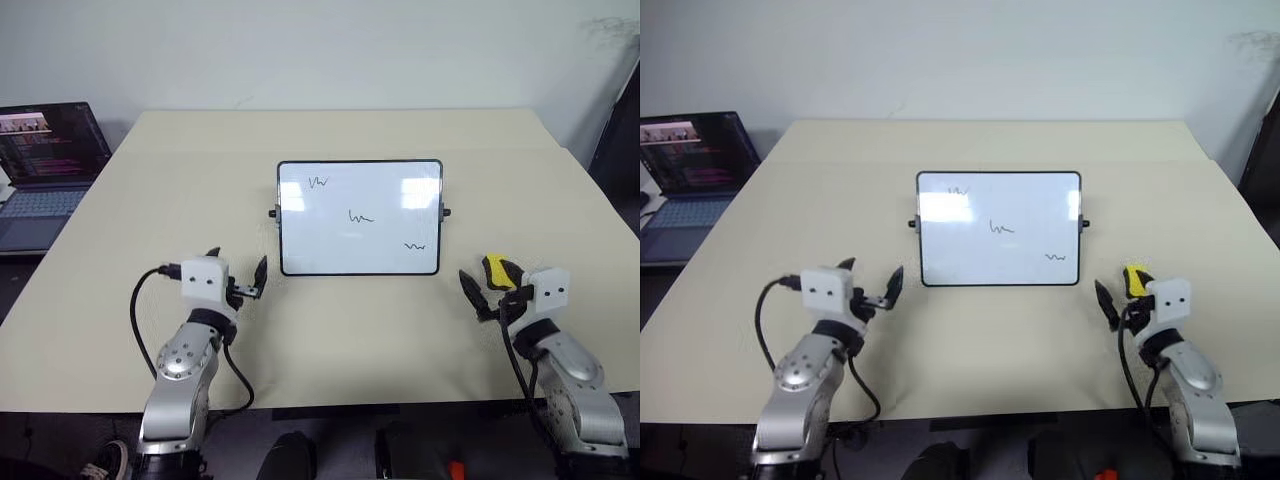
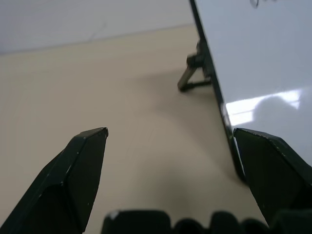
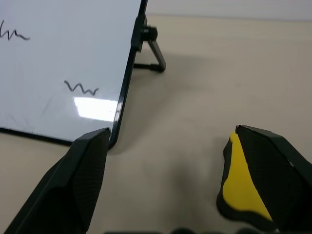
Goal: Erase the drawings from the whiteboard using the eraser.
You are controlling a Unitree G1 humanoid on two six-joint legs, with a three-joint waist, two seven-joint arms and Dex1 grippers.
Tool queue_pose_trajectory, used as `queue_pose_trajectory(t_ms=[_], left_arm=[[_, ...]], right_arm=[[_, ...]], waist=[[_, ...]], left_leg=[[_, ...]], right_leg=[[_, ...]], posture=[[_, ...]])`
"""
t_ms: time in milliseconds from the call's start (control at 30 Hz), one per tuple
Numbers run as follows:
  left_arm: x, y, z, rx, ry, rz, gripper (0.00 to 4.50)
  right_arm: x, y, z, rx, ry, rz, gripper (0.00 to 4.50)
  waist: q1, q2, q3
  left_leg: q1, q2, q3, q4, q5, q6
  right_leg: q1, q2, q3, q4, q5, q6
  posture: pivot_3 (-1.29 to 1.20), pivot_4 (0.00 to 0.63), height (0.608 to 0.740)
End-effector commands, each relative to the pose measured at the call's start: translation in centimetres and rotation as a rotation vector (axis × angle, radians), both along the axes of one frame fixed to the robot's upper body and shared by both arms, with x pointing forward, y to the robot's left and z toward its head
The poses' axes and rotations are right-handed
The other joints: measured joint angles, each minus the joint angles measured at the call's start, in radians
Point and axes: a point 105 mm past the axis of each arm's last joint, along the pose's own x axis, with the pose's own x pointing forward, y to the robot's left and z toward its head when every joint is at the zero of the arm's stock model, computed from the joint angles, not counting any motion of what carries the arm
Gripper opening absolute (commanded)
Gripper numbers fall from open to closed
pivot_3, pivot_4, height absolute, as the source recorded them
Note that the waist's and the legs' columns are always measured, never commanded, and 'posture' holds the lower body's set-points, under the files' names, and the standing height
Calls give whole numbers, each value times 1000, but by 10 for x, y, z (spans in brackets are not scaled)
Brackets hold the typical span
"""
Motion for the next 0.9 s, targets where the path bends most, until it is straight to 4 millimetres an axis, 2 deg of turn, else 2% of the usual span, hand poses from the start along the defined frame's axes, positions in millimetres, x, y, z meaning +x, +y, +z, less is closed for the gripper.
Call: queue_pose_trajectory(t_ms=[33,100,167,300,467,567,633,700,767,900], left_arm=[[1,-4,6,13,-45,18,4500],[1,-5,1,10,-43,16,4500],[0,-3,5,-19,-49,29,4500],[-5,-8,6,-7,-37,-68,4500],[-15,-5,36,-1,-67,-262,4500],[-14,-4,45,46,-33,-387,4500],[-14,-9,53,59,-18,-482,4500],[-9,-21,65,24,11,-625,4500],[-5,-33,69,55,51,-750,4500],[0,-47,76,160,70,-876,4500]], right_arm=[[-1,-2,6,-7,-3,-37,4449],[-1,-3,2,-19,9,-59,4449],[0,4,11,-60,-1,-45,4449],[-3,14,25,-128,-52,-4,4449],[6,31,44,-59,-154,62,4449],[13,34,51,-34,-183,38,4449],[16,29,52,-31,-155,-3,4449],[16,5,41,-42,-28,-78,4449],[13,-20,45,-25,4,-177,4449],[10,-33,39,-20,112,-208,4449]], waist=[[2,0,0],[3,0,0],[2,0,0],[-1,0,0],[-2,0,0],[-3,0,0],[-2,0,0],[6,0,0],[20,0,0],[17,1,0]], left_leg=[[0,0,0,0,0,0],[1,-1,0,0,0,0],[1,-1,0,0,0,0],[1,-1,0,0,0,0],[1,0,0,0,0,0],[1,0,0,0,0,0],[1,0,0,0,0,0],[1,-1,0,0,0,0],[-2,-2,-4,2,0,0],[-1,-2,-2,0,0,0]], right_leg=[[0,0,0,0,0,0],[1,0,0,1,0,0],[1,0,0,1,0,0],[0,0,-1,1,0,0],[0,0,-1,1,0,0],[0,1,-2,2,0,0],[0,1,-2,2,0,0],[0,1,-2,1,0,0],[0,1,-3,0,0,0],[0,1,-3,0,0,0]], posture=[[0,150,740],[0,150,740],[0,150,740],[0,150,740],[0,150,740],[0,150,740],[0,150,740],[0,150,740],[0,150,740],[0,150,740]])
